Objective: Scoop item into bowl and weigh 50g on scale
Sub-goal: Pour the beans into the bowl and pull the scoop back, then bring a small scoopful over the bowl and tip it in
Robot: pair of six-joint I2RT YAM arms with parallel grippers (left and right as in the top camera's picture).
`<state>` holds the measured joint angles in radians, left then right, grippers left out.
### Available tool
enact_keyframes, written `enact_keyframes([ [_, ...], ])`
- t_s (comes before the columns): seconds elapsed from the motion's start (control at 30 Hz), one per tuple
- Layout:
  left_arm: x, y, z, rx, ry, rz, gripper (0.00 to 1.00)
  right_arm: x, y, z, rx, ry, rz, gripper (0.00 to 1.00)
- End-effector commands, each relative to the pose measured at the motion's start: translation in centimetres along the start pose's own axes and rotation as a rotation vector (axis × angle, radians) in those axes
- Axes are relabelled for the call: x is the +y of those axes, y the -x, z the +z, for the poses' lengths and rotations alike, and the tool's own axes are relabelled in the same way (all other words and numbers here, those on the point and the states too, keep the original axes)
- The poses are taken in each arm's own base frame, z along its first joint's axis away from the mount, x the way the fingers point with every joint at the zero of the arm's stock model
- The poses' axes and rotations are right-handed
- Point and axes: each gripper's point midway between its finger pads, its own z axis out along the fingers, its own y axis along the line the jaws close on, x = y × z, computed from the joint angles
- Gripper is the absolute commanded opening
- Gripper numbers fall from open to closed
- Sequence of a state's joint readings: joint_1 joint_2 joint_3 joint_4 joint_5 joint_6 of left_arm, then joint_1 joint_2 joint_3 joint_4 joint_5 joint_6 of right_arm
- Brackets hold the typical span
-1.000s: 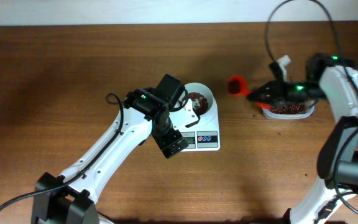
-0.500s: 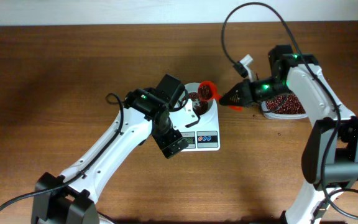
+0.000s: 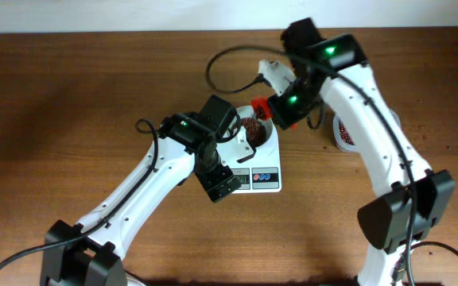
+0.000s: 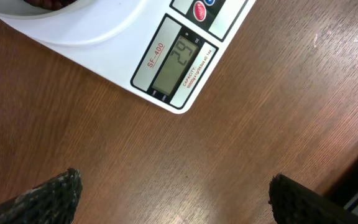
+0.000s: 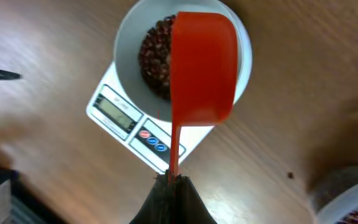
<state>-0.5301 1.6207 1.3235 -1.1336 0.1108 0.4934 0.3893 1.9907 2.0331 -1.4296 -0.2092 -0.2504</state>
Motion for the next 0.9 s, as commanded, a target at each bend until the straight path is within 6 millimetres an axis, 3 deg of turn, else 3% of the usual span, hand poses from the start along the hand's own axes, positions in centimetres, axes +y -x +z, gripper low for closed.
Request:
enact_keyframes([
  [0.0, 0.2, -0.3, 0.4, 0.014, -0.003, 0.002, 0.99, -1.3, 1.0, -0.6, -0.007, -0.207, -0.063, 0.04],
  [0.3, 0.2, -0.3, 0.4, 0.014, -0.003, 0.002, 0.99, 0.0, 2.3, -0.4, -0.044, -0.211, -0.108, 0.04],
  [0.5, 0.2, -0.3, 0.4, 0.014, -0.003, 0.002, 0.99, 0.2, 2.7, -1.1, -0.133, 0.070, -0.004, 0.04],
  [0.63, 0.2, -0.3, 0.4, 0.014, -0.003, 0.002, 0.99, -2.7, 2.0, -3.2, -0.212, 0.248, 0.162, 0.04],
  [0.87, 0.2, -0.3, 0.4, 0.014, -0.003, 0.002, 0.99, -10.4, -1.8, -5.3, -0.242, 0.228, 0.383, 0.04],
])
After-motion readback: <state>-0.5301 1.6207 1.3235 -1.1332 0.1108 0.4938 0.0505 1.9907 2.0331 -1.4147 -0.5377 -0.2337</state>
